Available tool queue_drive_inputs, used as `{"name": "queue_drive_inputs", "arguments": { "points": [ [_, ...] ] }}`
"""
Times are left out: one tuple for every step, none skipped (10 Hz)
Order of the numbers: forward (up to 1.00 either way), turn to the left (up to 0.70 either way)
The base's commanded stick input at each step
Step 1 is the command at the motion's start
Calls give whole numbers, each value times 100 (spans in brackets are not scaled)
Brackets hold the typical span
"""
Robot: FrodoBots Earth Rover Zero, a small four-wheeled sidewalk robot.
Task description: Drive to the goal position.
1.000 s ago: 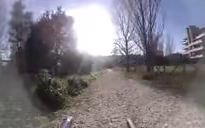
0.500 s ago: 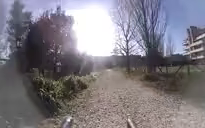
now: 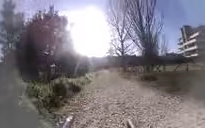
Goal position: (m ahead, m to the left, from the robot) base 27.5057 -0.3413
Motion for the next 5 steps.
{"name": "queue_drive_inputs", "arguments": {
  "points": [
    [50,0],
    [50,0],
    [50,0],
    [50,0],
    [50,0]
  ]
}}
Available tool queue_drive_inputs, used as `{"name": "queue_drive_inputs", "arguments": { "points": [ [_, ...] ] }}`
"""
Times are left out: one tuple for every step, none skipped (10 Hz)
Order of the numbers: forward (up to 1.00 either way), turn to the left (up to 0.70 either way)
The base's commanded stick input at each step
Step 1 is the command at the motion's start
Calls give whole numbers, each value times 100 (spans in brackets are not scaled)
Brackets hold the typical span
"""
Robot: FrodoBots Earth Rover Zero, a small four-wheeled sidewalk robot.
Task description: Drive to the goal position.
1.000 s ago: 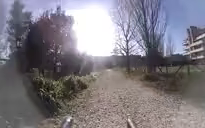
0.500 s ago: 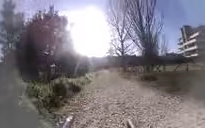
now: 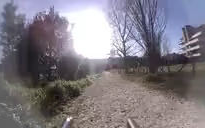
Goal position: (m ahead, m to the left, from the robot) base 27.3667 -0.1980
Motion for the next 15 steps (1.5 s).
{"name": "queue_drive_inputs", "arguments": {
  "points": [
    [50,0],
    [50,0],
    [50,-32],
    [50,-50],
    [50,-5],
    [50,0],
    [50,0],
    [50,0],
    [50,0],
    [50,0],
    [50,0],
    [50,0],
    [50,0],
    [50,0],
    [50,0]
  ]
}}
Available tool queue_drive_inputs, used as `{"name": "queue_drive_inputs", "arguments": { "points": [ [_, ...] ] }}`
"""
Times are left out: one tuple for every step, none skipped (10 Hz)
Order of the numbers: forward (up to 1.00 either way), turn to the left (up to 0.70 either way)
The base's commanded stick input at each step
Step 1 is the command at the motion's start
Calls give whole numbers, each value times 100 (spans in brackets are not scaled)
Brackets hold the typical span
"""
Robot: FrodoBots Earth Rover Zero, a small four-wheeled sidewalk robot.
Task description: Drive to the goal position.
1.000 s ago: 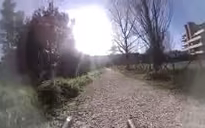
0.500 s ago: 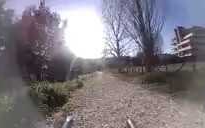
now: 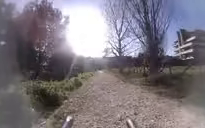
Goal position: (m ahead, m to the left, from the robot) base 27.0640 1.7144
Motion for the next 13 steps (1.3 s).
{"name": "queue_drive_inputs", "arguments": {
  "points": [
    [50,0],
    [50,0],
    [50,0],
    [50,0],
    [50,-35],
    [50,-50],
    [50,-5],
    [50,0],
    [50,0],
    [50,0],
    [50,0],
    [50,0],
    [50,0]
  ]
}}
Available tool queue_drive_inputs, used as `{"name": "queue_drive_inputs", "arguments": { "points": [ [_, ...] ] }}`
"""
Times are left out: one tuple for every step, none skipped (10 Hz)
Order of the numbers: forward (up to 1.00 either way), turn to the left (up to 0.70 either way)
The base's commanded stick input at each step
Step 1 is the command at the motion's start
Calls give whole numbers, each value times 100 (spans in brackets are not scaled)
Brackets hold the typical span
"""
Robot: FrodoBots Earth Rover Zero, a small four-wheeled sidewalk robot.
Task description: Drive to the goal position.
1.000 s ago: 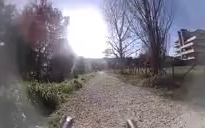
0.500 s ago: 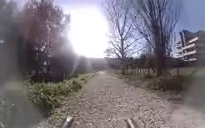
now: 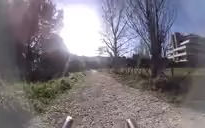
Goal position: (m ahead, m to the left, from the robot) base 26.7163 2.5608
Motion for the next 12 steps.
{"name": "queue_drive_inputs", "arguments": {
  "points": [
    [50,0],
    [50,0],
    [50,0],
    [50,0],
    [50,0],
    [50,0],
    [50,0],
    [50,0],
    [50,0],
    [50,0],
    [50,0],
    [50,0]
  ]
}}
